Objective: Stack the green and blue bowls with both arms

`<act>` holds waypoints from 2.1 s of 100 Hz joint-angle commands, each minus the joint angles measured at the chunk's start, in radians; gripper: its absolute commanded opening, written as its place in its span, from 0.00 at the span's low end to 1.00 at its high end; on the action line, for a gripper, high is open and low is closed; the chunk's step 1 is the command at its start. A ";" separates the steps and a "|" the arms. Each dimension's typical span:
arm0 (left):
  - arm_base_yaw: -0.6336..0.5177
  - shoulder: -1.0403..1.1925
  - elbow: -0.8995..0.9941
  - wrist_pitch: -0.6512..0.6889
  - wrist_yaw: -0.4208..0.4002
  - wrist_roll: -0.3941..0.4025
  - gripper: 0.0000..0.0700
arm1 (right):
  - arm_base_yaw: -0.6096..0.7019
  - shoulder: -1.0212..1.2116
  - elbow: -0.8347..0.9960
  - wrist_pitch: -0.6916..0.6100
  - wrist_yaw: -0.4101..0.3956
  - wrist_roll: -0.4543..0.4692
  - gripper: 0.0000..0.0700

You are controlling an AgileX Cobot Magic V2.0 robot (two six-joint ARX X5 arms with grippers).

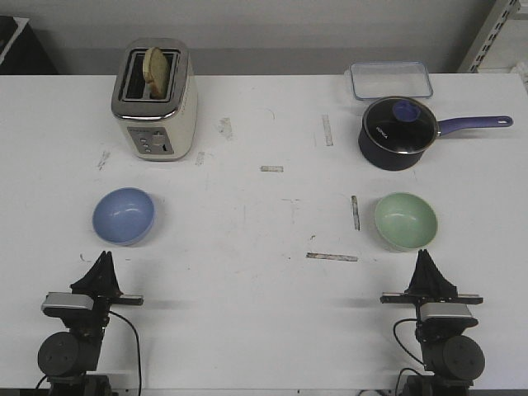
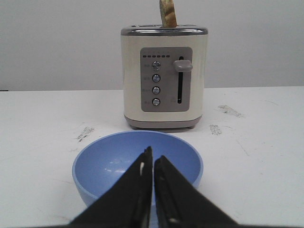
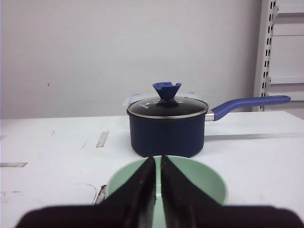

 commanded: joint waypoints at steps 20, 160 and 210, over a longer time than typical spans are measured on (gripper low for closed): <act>-0.001 -0.002 -0.021 0.016 -0.002 -0.009 0.00 | -0.001 0.000 -0.002 0.012 0.000 0.005 0.02; 0.000 -0.002 -0.021 0.016 -0.002 -0.009 0.00 | -0.029 0.954 0.855 -0.618 0.000 -0.071 0.01; -0.001 -0.002 -0.021 0.016 -0.002 -0.009 0.00 | -0.274 1.241 1.106 -0.854 -0.201 0.092 0.47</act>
